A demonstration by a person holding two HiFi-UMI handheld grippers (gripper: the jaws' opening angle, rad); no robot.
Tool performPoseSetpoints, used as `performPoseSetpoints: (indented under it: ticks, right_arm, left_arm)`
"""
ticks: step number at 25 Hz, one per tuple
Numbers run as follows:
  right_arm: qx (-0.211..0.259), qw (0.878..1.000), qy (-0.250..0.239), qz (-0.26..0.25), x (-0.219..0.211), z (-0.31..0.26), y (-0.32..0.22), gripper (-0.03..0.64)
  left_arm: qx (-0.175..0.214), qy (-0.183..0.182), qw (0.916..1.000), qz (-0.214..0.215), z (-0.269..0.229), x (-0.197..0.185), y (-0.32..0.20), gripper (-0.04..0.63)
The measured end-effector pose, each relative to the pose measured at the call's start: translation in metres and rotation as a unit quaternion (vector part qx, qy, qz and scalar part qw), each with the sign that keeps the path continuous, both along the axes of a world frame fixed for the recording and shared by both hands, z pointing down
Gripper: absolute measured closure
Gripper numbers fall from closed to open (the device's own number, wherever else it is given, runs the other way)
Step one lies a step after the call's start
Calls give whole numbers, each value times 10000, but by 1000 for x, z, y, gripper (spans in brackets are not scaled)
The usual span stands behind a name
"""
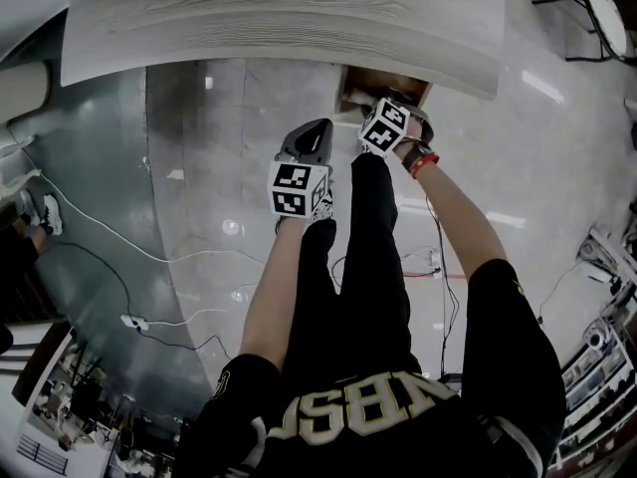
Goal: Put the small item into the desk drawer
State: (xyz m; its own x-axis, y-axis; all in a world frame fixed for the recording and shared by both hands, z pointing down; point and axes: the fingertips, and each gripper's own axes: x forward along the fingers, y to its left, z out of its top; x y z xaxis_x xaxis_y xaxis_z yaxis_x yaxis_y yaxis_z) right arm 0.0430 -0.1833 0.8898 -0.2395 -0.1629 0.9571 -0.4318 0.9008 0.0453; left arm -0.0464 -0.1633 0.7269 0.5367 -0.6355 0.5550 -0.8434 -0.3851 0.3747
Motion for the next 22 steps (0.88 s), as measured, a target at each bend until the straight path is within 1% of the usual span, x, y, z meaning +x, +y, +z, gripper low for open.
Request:
performPoseSetpoints:
  ticks: [5, 9, 15, 22]
  right_arm:
    - [-187, 9995, -150, 198, 0, -5, 0, 448]
    - [-152, 9990, -219, 365, 4, -18, 2, 446]
    - [32, 9960, -399, 801, 16, -57, 6, 442]
    - [331, 9844, -748, 1557, 33, -126, 10, 440]
  left_arm:
    - [11, -48, 10000, 10, -3, -2, 2, 583]
    - [20, -46, 10000, 15, -10, -4, 1, 583]
    - [158, -32, 9998, 85, -34, -4, 0, 583]
    - [432, -47, 9989, 200, -77, -5, -6, 583]
